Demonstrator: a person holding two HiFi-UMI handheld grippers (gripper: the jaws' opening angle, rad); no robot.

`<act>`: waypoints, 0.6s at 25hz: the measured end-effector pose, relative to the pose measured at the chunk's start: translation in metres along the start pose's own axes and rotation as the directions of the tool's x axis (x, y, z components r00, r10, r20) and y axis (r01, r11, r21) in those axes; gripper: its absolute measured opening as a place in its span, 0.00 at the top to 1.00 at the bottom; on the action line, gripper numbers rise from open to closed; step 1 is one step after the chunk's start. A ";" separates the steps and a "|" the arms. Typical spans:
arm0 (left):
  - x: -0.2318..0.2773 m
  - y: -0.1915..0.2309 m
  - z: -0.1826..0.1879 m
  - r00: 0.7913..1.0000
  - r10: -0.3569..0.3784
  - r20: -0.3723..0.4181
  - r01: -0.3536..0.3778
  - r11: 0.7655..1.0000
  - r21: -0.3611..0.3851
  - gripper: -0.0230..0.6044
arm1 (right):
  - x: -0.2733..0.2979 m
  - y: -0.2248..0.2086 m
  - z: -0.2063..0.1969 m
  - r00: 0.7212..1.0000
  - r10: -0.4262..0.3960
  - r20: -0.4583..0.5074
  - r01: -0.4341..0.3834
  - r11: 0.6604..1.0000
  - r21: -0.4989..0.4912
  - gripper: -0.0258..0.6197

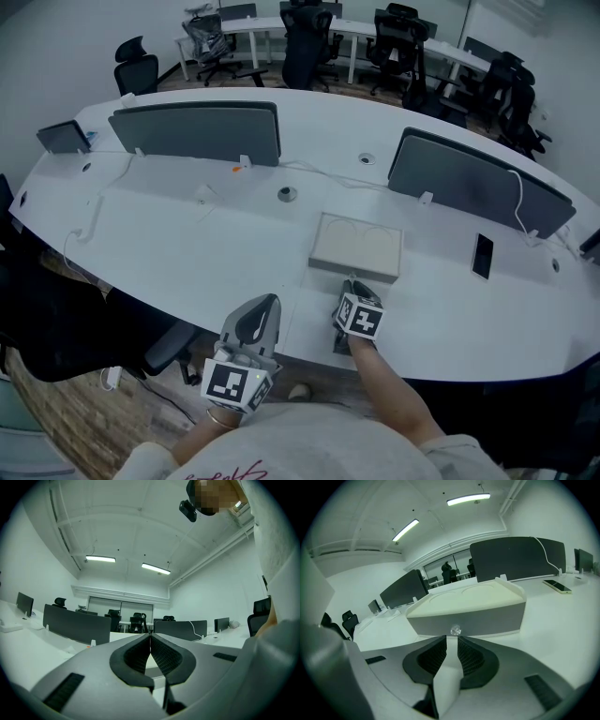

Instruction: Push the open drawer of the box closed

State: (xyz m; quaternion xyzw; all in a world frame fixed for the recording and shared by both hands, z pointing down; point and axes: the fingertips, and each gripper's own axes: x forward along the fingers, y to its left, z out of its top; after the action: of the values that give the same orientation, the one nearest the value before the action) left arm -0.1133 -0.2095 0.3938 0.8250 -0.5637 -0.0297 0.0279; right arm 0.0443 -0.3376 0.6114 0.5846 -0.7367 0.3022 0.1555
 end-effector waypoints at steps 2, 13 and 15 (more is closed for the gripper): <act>0.000 -0.004 0.000 1.000 -0.006 0.000 0.006 1.000 -0.006 0.95 | -0.011 0.005 -0.005 1.000 0.023 0.005 -0.023 1.000 -0.008 0.84; 0.006 -0.043 -0.002 0.994 -0.110 0.007 0.110 0.994 -0.023 0.95 | -0.121 0.045 0.039 0.947 0.215 0.238 -0.178 0.970 -0.166 0.87; 0.008 -0.050 -0.002 0.992 -0.128 0.007 0.128 0.991 -0.025 0.95 | -0.142 0.051 0.049 0.931 0.241 0.273 -0.187 0.960 -0.210 0.88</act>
State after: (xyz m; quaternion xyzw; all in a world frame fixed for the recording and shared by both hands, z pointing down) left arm -0.0635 -0.1984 0.3916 0.8590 -0.5091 -0.0406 0.0349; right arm 0.0396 -0.2526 0.4773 0.5226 -0.8354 0.1584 0.0617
